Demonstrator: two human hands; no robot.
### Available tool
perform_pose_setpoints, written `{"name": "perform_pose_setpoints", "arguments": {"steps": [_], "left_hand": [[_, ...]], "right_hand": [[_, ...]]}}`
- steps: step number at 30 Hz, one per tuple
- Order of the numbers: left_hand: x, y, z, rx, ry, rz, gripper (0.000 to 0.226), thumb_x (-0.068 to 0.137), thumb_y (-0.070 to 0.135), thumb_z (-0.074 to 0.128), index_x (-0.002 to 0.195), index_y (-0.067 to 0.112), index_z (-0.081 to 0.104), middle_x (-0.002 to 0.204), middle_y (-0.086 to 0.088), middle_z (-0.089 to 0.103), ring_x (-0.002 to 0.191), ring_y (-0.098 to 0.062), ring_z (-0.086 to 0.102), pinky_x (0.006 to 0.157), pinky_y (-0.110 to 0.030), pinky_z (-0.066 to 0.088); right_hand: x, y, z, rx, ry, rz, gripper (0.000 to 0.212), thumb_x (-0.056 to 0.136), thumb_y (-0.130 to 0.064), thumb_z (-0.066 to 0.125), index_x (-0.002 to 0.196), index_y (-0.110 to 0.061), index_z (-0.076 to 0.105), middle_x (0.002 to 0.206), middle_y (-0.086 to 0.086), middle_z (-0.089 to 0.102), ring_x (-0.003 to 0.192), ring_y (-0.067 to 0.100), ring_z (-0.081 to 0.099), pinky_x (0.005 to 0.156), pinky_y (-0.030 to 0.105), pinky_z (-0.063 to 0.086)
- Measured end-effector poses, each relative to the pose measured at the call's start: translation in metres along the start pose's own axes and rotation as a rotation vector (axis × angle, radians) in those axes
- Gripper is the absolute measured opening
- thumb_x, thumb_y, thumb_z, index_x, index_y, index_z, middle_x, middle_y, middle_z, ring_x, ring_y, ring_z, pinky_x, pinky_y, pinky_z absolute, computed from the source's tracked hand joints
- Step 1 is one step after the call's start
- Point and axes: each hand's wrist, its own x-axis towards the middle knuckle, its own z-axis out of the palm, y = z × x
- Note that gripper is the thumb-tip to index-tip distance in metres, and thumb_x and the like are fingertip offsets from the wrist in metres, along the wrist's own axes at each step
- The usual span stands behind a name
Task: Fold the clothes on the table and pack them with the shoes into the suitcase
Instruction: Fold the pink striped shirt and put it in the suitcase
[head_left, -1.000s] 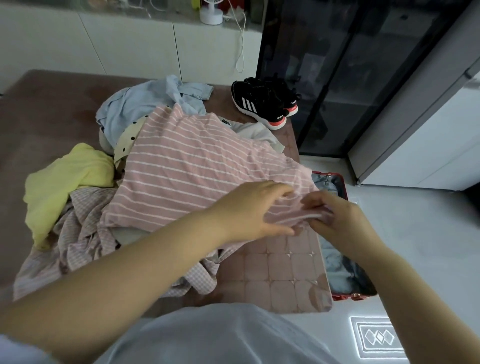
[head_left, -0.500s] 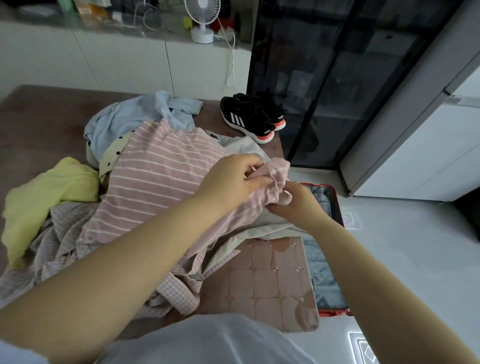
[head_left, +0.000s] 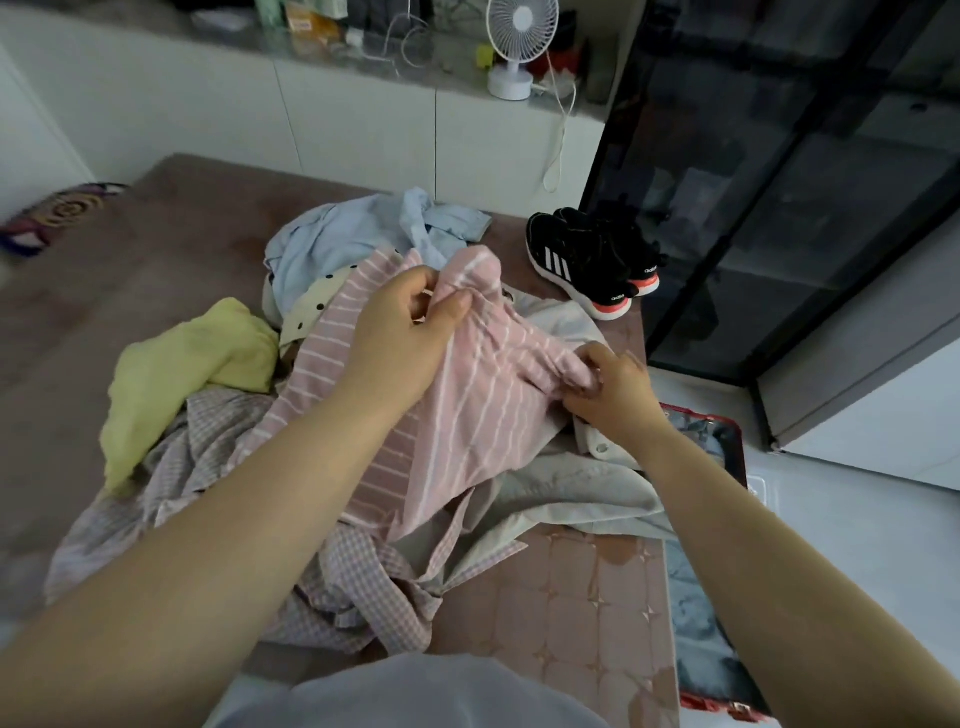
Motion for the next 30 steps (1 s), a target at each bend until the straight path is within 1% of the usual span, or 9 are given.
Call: {"name": "perform_pose_setpoints", "arguments": {"steps": [5, 9, 14, 17, 19, 22, 24, 27, 30], "left_hand": [[0.001, -0.003, -0.024, -0.091, 0.137, -0.046, 0.014, 0.090, 0.025, 0.057, 0.094, 0.013, 0.064, 0.086, -0.002, 0.068, 0.080, -0.015, 0.063, 0.074, -0.033, 0.050], [-0.007, -0.022, -0.043, -0.197, 0.245, -0.125, 0.017, 0.091, 0.022, 0.056, 0.076, 0.030, 0.060, 0.063, 0.019, 0.060, 0.062, 0.004, 0.054, 0.060, -0.012, 0.041], [-0.025, -0.058, -0.075, -0.419, 0.514, -0.360, 0.018, 0.092, 0.025, 0.055, 0.093, 0.008, 0.060, 0.083, -0.006, 0.056, 0.073, -0.019, 0.051, 0.067, -0.032, 0.043], [-0.040, -0.095, -0.097, -0.455, 0.568, -0.491, 0.013, 0.092, 0.029, 0.054, 0.086, 0.020, 0.062, 0.083, -0.001, 0.062, 0.079, -0.020, 0.058, 0.077, -0.041, 0.049], [-0.048, -0.122, -0.110, -0.435, 0.536, -0.561, 0.011, 0.095, 0.026, 0.050, 0.097, 0.020, 0.060, 0.096, -0.002, 0.064, 0.090, -0.023, 0.062, 0.082, -0.044, 0.052], [-0.060, -0.161, -0.124, -0.290, 0.372, -0.667, 0.016, 0.096, 0.016, 0.047, 0.112, 0.012, 0.051, 0.106, -0.012, 0.062, 0.088, -0.025, 0.062, 0.073, -0.038, 0.052], [-0.066, -0.183, -0.134, -0.070, 0.232, -0.714, 0.016, 0.093, 0.022, 0.052, 0.106, 0.013, 0.047, 0.095, -0.017, 0.062, 0.077, -0.030, 0.063, 0.068, -0.042, 0.053], [-0.070, -0.192, -0.146, 0.278, 0.083, -0.644, 0.027, 0.084, 0.034, 0.055, 0.106, 0.020, 0.049, 0.091, -0.005, 0.061, 0.085, -0.032, 0.062, 0.071, -0.039, 0.049], [-0.069, -0.181, -0.147, 0.527, 0.172, -0.376, 0.037, 0.084, 0.024, 0.060, 0.119, 0.016, 0.049, 0.110, -0.010, 0.055, 0.100, -0.033, 0.052, 0.076, -0.040, 0.042]], "right_hand": [[0.023, 0.012, 0.000, -0.037, 0.065, -0.003, 0.007, 0.071, -0.012, 0.073, 0.075, -0.010, 0.068, 0.066, 0.003, 0.060, 0.070, 0.028, 0.057, 0.089, 0.049, 0.043], [0.063, -0.010, -0.041, 0.018, 0.018, 0.033, 0.022, 0.071, -0.007, 0.071, 0.092, -0.013, 0.072, 0.079, 0.005, 0.067, 0.084, 0.030, 0.062, 0.086, 0.040, 0.048], [0.141, -0.079, -0.061, -0.357, -0.012, -0.309, 0.017, 0.078, -0.016, 0.058, 0.085, -0.011, 0.072, 0.088, 0.011, 0.072, 0.092, 0.032, 0.064, 0.111, 0.049, 0.023], [0.175, -0.132, -0.028, -0.526, 0.006, -0.410, 0.019, 0.084, -0.013, 0.050, 0.085, -0.014, 0.069, 0.092, 0.008, 0.070, 0.101, 0.029, 0.058, 0.114, 0.043, 0.005], [0.183, -0.163, 0.008, -0.611, 0.015, -0.439, 0.023, 0.088, -0.011, 0.046, 0.095, -0.019, 0.067, 0.100, 0.008, 0.067, 0.110, 0.029, 0.052, 0.115, 0.044, 0.000], [0.179, -0.185, 0.062, -0.662, -0.046, -0.424, 0.047, 0.090, -0.012, 0.050, 0.135, -0.020, 0.042, 0.135, 0.008, 0.046, 0.130, 0.030, 0.034, 0.115, 0.047, -0.005], [0.167, -0.182, 0.083, -0.645, -0.086, -0.403, 0.062, 0.088, -0.014, 0.053, 0.144, -0.019, 0.026, 0.145, 0.007, 0.031, 0.136, 0.031, 0.025, 0.116, 0.047, -0.004], [0.141, -0.163, 0.087, -0.541, -0.121, -0.364, 0.059, 0.086, -0.017, 0.054, 0.141, -0.019, 0.031, 0.143, 0.007, 0.032, 0.136, 0.030, 0.025, 0.116, 0.043, -0.004], [0.111, -0.133, 0.074, -0.426, -0.114, -0.252, 0.047, 0.086, -0.022, 0.057, 0.130, -0.017, 0.046, 0.134, 0.009, 0.042, 0.129, 0.032, 0.034, 0.116, 0.042, 0.004]]}}
